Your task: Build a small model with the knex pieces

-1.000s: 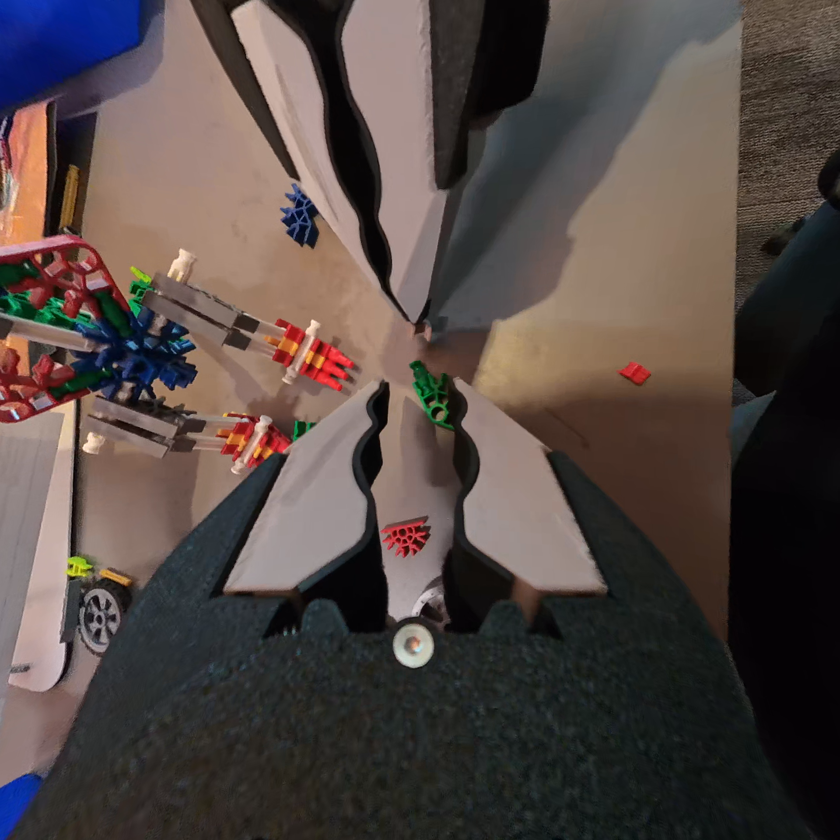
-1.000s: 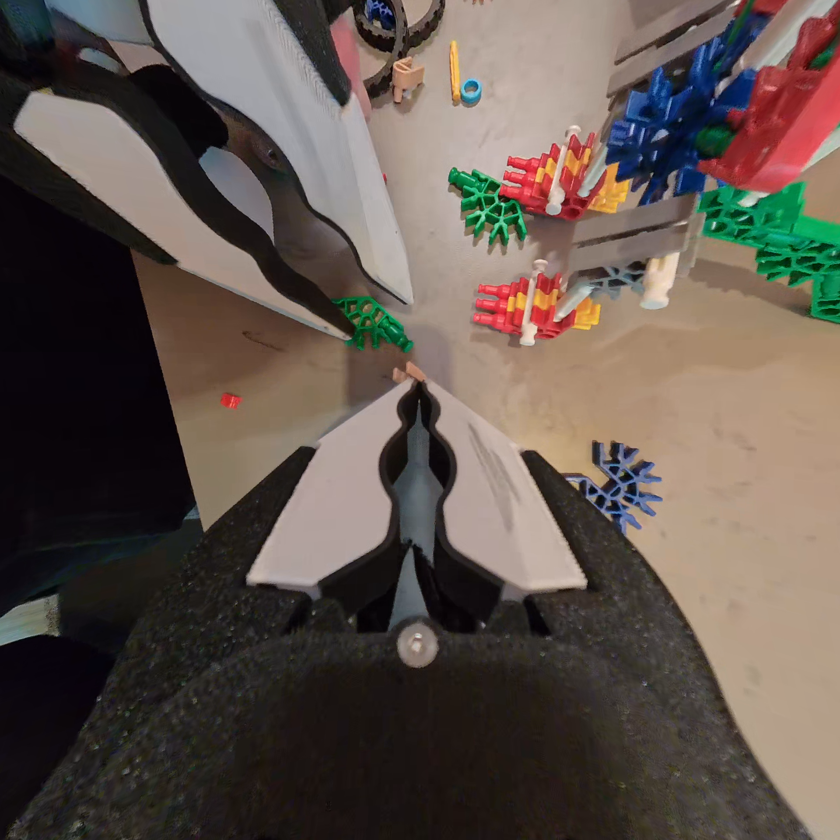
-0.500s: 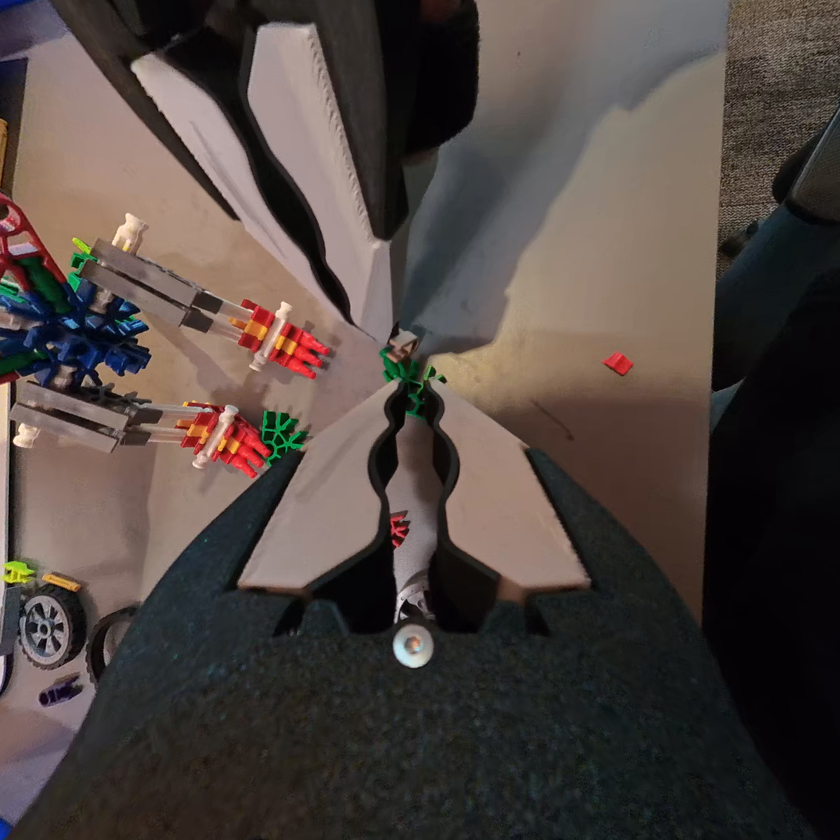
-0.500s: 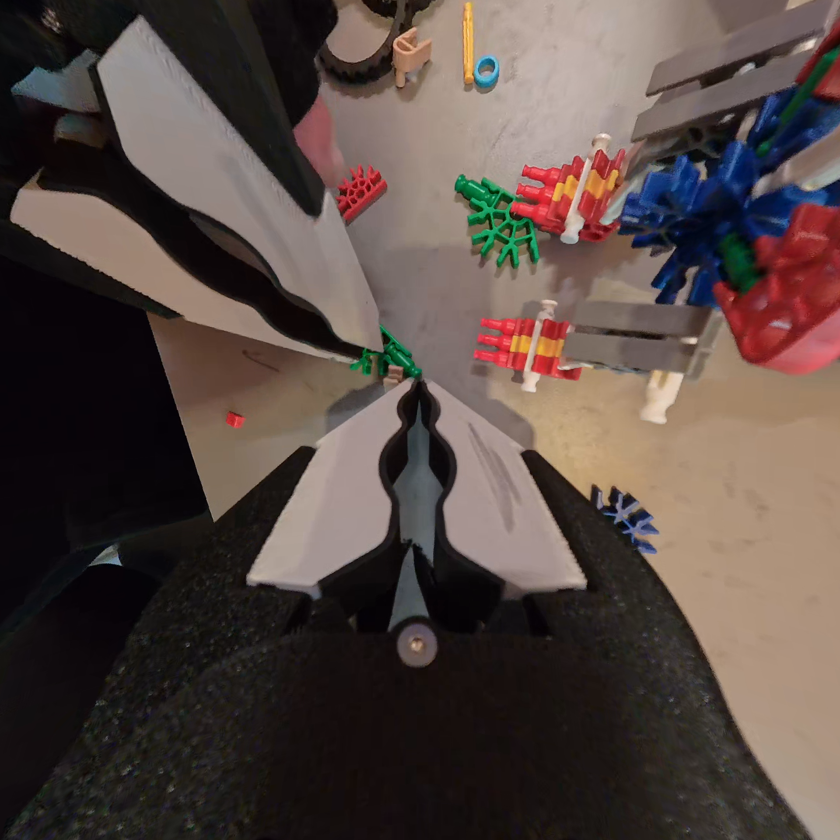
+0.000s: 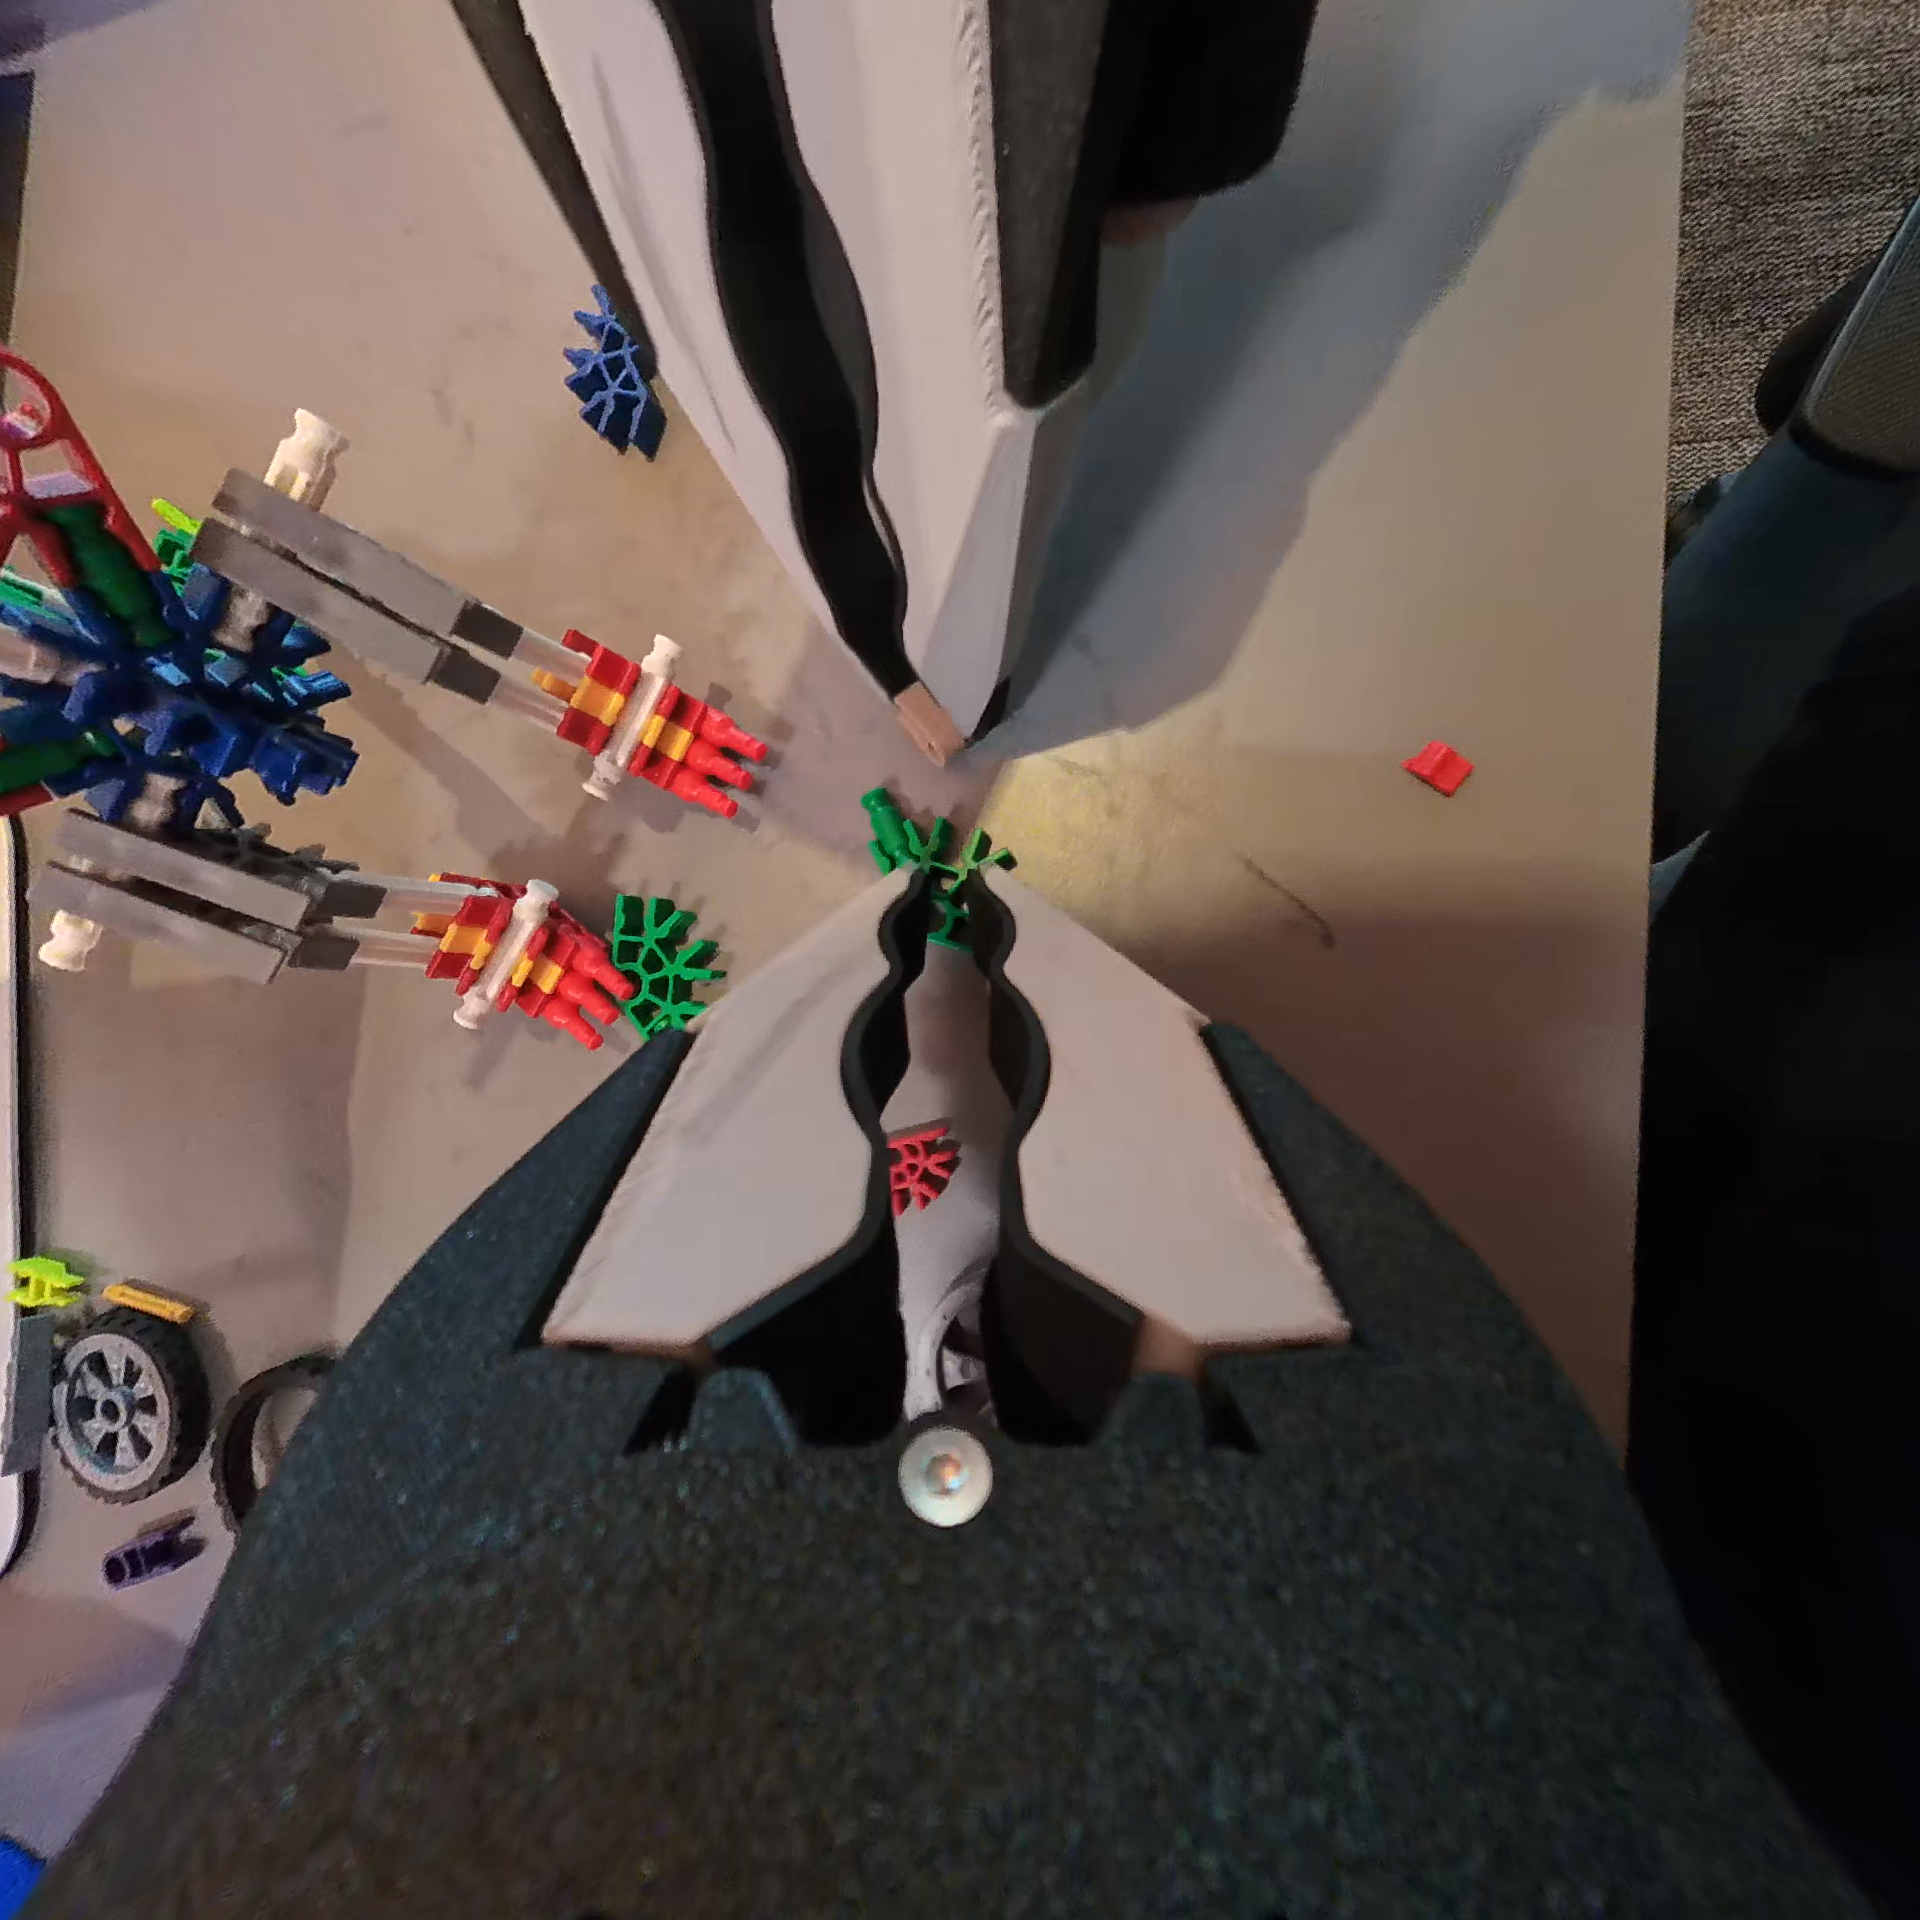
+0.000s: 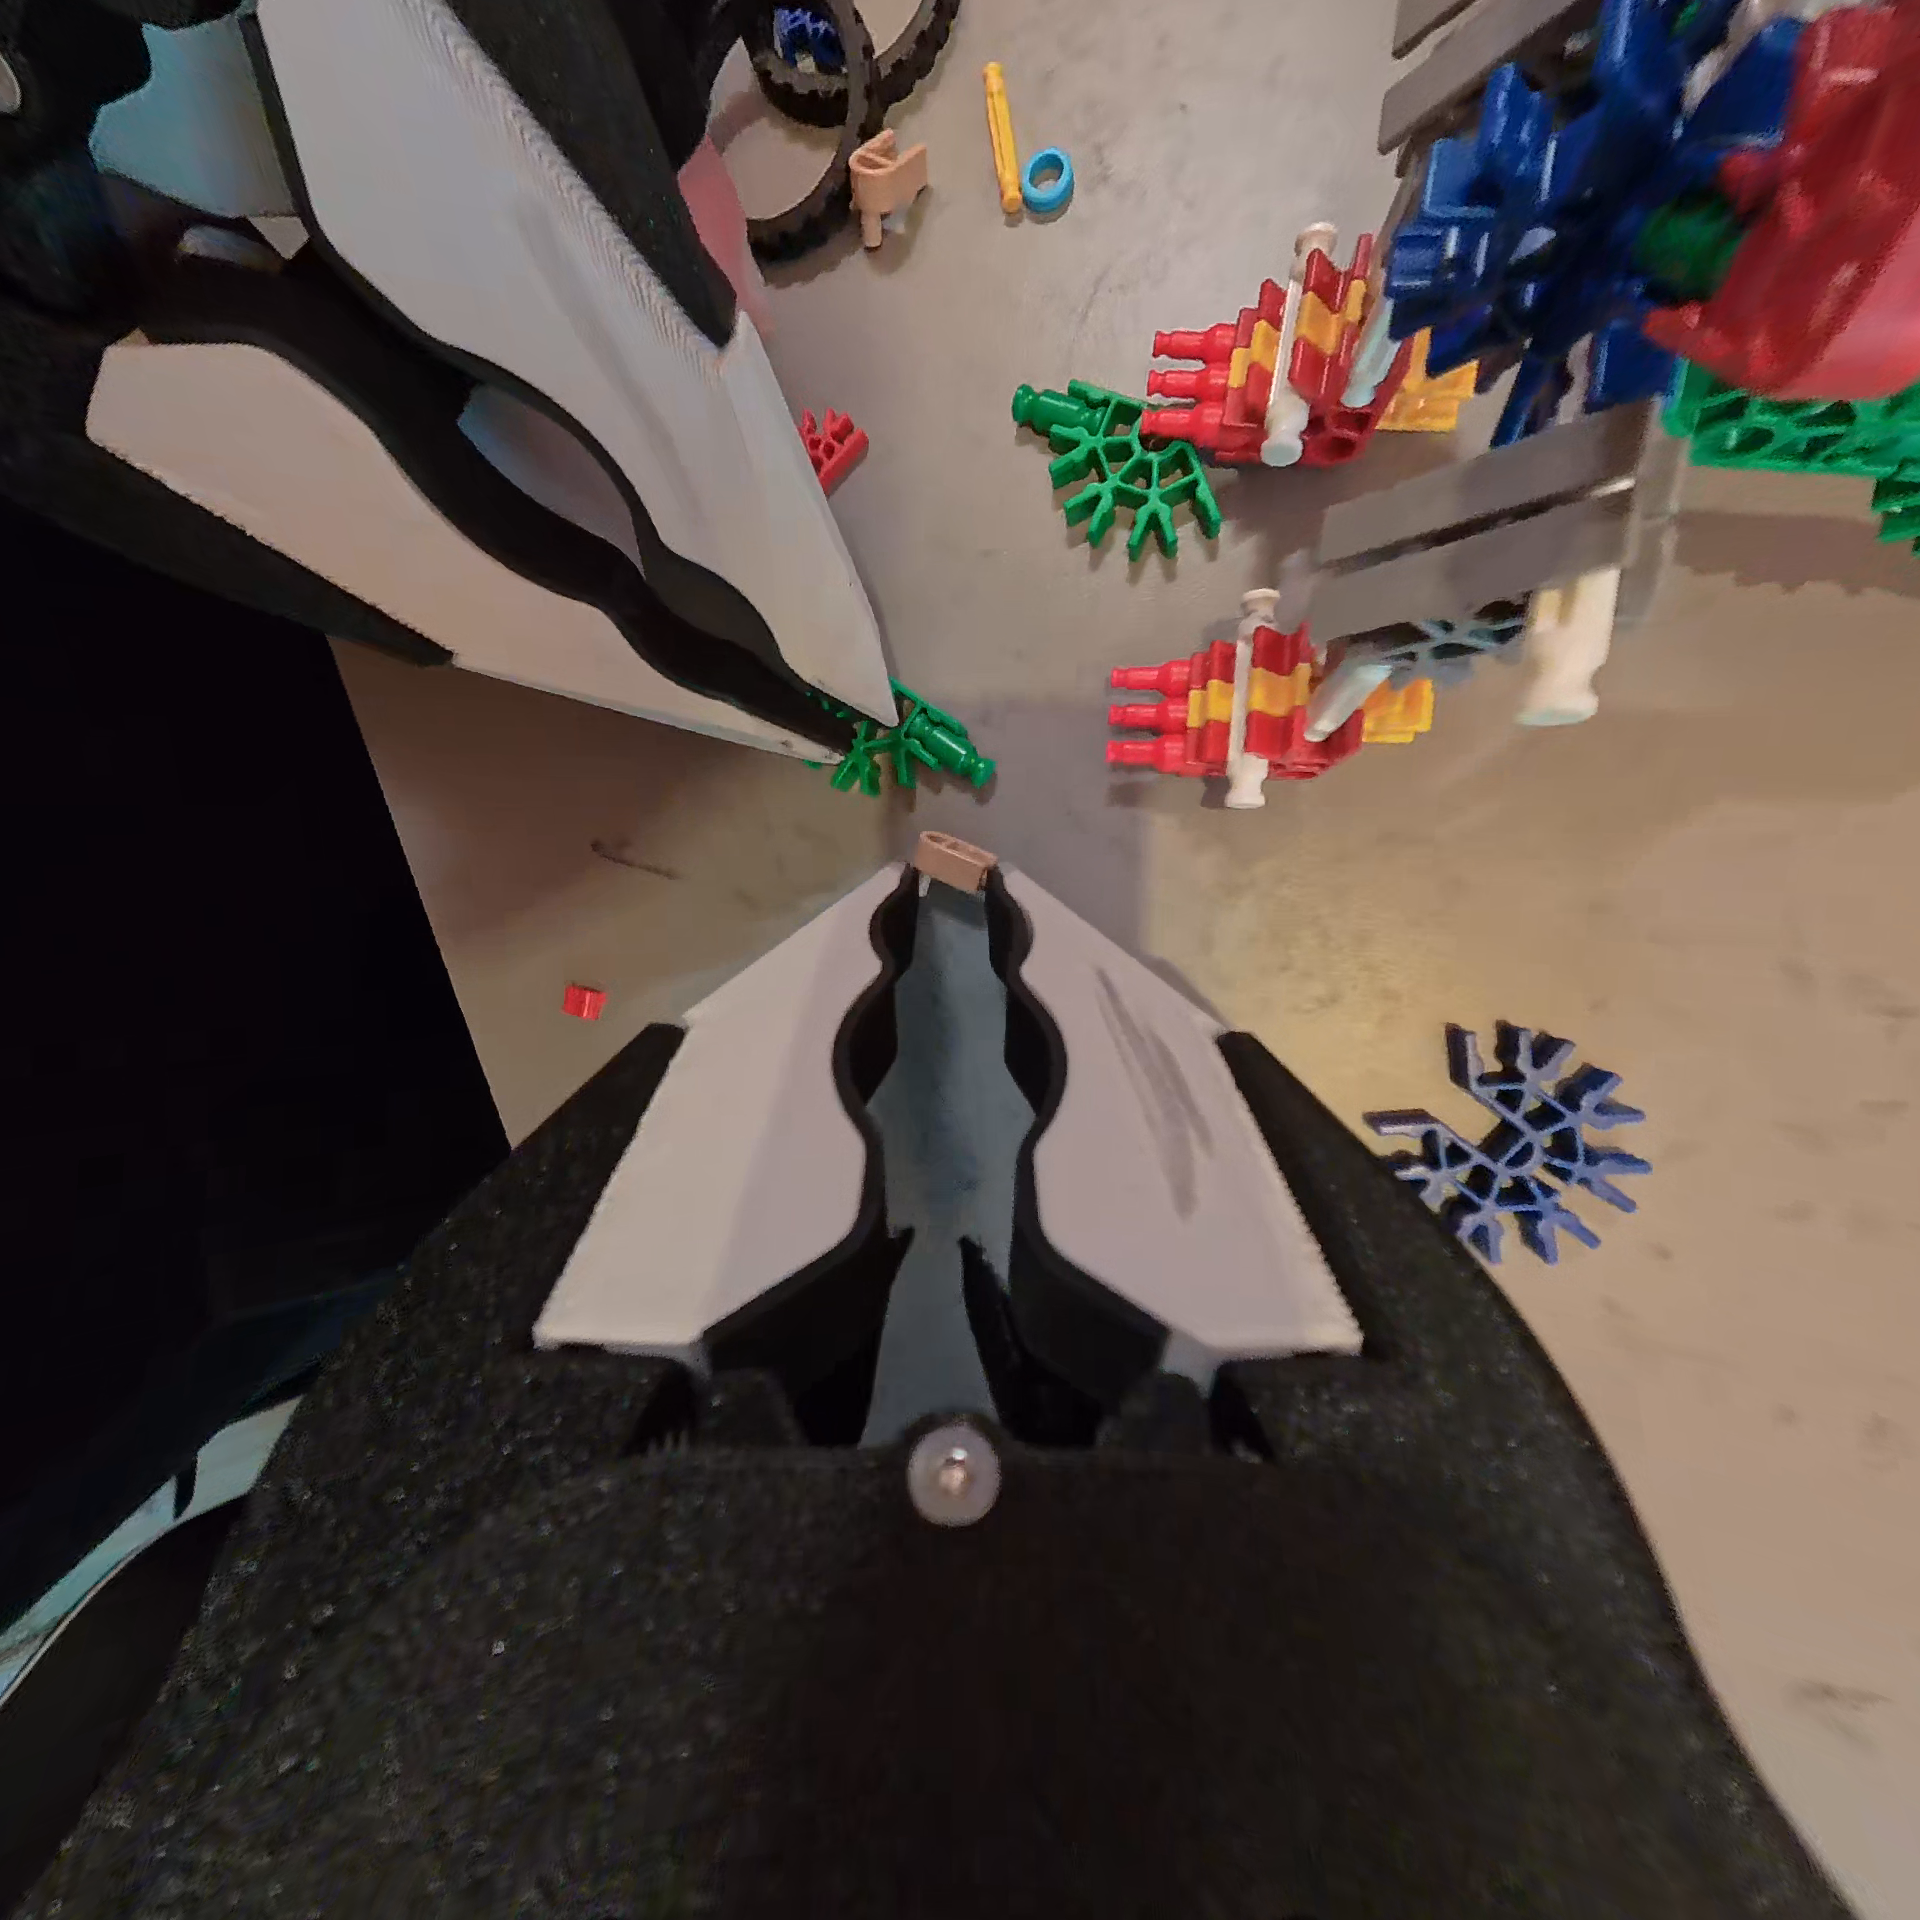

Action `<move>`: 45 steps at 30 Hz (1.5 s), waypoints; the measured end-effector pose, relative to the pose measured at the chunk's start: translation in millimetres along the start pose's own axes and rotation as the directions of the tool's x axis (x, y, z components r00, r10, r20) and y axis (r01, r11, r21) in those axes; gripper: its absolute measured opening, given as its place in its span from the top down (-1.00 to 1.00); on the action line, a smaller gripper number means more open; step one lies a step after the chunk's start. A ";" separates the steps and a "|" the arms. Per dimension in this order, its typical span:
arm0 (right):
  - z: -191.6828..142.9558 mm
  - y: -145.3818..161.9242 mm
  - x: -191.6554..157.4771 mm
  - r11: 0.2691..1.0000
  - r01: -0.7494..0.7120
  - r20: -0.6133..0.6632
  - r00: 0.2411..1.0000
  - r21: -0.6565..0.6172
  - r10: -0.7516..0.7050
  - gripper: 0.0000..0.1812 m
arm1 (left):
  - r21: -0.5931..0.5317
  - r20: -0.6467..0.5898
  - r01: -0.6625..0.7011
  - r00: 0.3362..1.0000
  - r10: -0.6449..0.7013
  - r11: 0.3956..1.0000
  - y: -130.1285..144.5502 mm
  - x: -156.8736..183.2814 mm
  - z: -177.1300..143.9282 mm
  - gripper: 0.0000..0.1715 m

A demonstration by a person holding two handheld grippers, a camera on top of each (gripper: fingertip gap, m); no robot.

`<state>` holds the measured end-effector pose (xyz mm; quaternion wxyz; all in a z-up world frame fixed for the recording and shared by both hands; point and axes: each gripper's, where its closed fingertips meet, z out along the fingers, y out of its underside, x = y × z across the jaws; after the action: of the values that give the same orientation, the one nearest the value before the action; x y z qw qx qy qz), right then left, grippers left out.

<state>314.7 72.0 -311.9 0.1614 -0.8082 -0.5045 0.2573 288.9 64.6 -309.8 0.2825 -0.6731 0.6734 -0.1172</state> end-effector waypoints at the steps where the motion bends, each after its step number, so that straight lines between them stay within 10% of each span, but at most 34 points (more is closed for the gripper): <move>1: -0.1 -0.1 0.0 1.000 -0.006 -0.007 1.000 0.004 0.006 0.86 | -0.002 0.001 -0.002 1.000 0.002 1.000 0.2 -0.4 -0.2 0.93; 38: 10.2 -11.6 -14.4 0.982 0.117 -0.125 0.987 0.149 -0.098 0.99 | -0.009 0.016 0.031 0.999 -0.031 0.999 -5.4 0.5 4.5 0.78; 45: -24.0 -31.3 -16.0 0.879 0.461 -0.329 0.855 0.123 -0.402 1.00 | 0.154 -0.152 0.278 0.955 -0.255 0.948 -28.4 -9.0 -15.4 0.71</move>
<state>299.9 71.3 -271.9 0.3675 -0.6829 -0.6157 0.1399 303.9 68.0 -280.1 0.2771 -0.7217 0.5804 -0.2561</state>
